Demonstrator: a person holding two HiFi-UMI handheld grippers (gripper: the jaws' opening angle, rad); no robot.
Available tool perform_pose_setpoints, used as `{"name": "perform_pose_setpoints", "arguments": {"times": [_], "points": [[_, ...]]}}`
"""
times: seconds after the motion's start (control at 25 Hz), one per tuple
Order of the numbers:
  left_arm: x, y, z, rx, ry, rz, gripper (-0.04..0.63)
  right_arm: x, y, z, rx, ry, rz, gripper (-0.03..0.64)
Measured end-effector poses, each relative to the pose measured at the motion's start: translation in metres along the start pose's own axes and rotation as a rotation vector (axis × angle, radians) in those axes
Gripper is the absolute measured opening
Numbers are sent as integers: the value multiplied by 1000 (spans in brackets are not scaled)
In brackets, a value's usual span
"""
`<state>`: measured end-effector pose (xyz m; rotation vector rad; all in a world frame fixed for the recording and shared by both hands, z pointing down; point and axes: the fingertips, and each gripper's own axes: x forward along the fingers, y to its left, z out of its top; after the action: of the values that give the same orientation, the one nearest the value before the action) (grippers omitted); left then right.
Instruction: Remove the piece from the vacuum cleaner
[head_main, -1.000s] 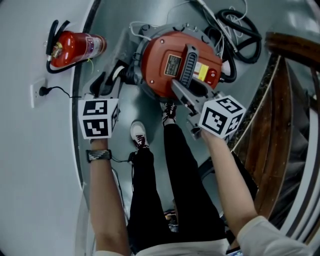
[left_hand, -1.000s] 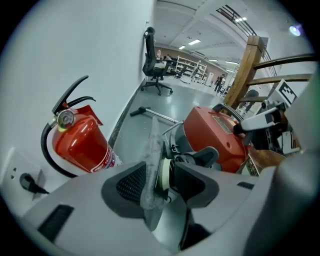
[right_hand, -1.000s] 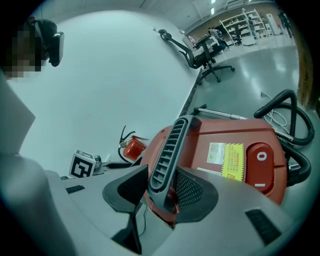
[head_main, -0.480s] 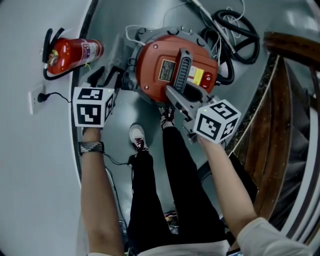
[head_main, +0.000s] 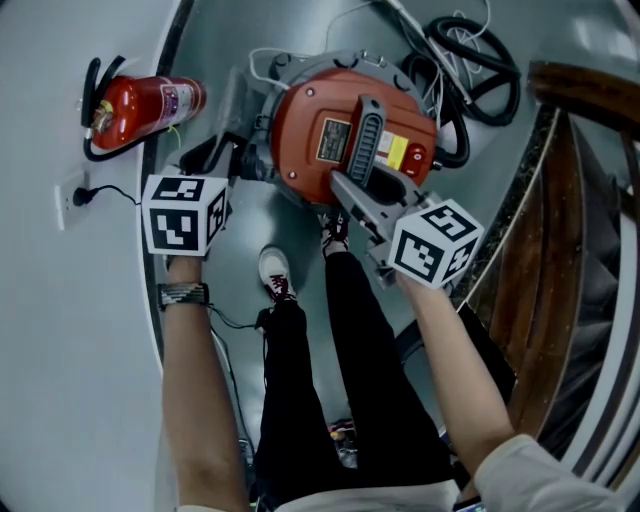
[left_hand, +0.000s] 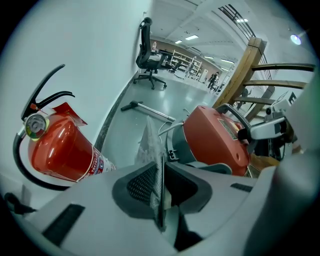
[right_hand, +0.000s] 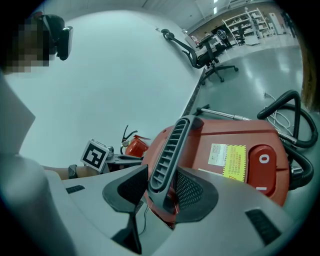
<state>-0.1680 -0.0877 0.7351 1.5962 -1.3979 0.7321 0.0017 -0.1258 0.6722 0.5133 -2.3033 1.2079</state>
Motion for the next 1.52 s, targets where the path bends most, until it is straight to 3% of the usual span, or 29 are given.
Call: {"name": "perform_pose_setpoints", "arguments": {"times": [0.16, 0.44, 0.56, 0.68, 0.88, 1.28, 1.52], "points": [[0, -3, 1, 7, 2, 20, 38, -1, 0, 1, 2, -8, -2, 170], [-6, 8, -1, -144, -75, 96, 31, 0, 1, 1, 3, -13, 4, 170], [-8, 9, -2, -170, -98, 115, 30, -1, 1, 1, 4, -20, 4, 170], [-8, 10, -2, -181, -112, 117, 31, -1, 0, 2, 2, -21, 7, 170], [-11, 15, -4, -278, -139, 122, 29, -1, 1, 2, 5, -26, 16, 170], [-12, 20, -6, -340, -148, 122, 31, -1, 1, 2, 8, -24, 19, 170], [-11, 23, -8, -441, -153, 119, 30, -1, 1, 2, 9, -20, 25, 170]]}}
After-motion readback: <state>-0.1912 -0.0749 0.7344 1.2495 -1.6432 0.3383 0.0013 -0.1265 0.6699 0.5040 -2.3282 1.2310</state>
